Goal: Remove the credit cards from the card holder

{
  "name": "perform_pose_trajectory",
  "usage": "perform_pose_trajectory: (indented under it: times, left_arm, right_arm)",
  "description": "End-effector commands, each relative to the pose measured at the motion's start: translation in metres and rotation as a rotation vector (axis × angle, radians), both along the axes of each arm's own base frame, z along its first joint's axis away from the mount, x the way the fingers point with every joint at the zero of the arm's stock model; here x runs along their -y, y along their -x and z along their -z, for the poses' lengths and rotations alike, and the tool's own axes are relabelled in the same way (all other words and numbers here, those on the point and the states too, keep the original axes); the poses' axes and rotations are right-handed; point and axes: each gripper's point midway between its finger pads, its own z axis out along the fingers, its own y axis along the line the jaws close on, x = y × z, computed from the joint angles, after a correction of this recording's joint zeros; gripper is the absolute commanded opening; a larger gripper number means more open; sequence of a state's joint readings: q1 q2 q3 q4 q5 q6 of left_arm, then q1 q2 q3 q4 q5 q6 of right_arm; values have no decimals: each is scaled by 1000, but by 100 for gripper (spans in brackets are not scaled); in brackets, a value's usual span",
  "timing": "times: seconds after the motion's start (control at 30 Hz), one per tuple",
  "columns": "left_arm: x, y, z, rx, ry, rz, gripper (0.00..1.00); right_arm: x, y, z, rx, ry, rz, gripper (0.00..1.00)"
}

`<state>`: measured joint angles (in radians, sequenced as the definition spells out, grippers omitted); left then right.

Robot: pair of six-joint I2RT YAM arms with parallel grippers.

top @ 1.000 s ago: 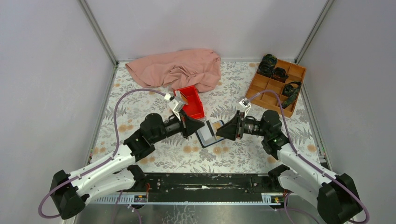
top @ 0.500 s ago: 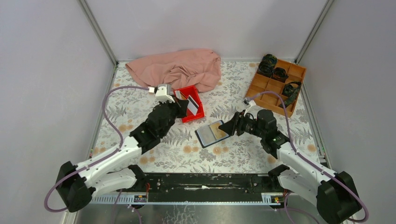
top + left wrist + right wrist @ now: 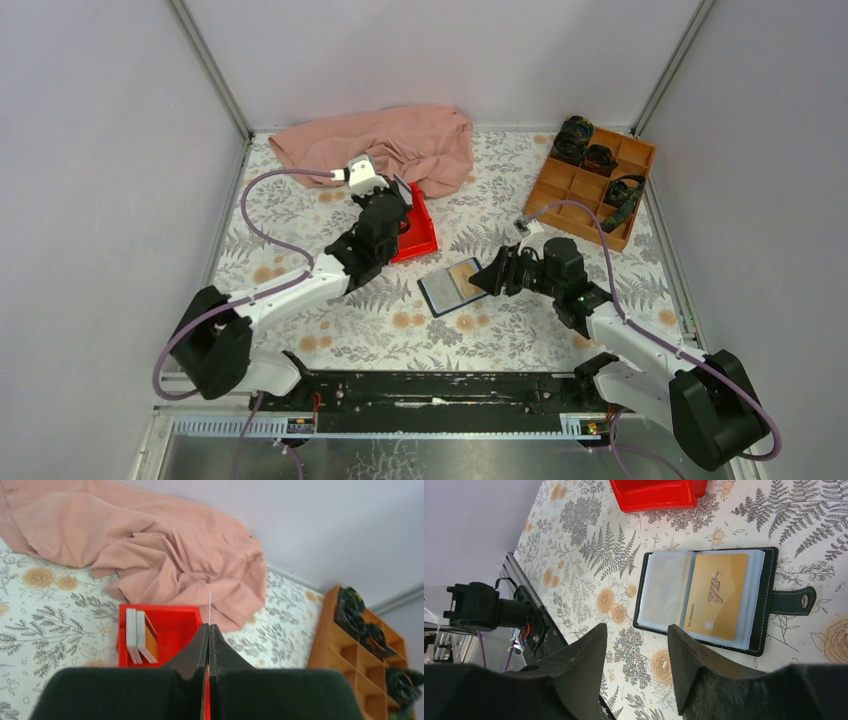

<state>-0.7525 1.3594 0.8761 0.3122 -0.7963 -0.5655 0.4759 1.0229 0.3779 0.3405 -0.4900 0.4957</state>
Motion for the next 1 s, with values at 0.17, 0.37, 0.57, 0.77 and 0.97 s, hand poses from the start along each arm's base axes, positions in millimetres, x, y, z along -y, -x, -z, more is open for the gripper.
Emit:
perform_pose_trajectory:
  times: [0.17,0.37,0.57,0.77,0.97]
  left_arm:
    - [-25,-54,12,90,111,-168,0]
    - [-26,-65,32,95,59,-182,0]
    - [-32,-71,56,48,68,-205,0]
    - [-40,-70,78,6,36,-227,0]
    - [-46,-71,94,-25,-27,-238,0]
  right_arm:
    - [-3,-7,-12,77,-15,-10,54]
    - [-3,-8,-11,79,-7,-8,54]
    - [-3,-9,-8,72,0,-4,54]
    - [-3,-10,-6,66,3,-5,54]
    - [-4,-10,-4,60,2,-11,53]
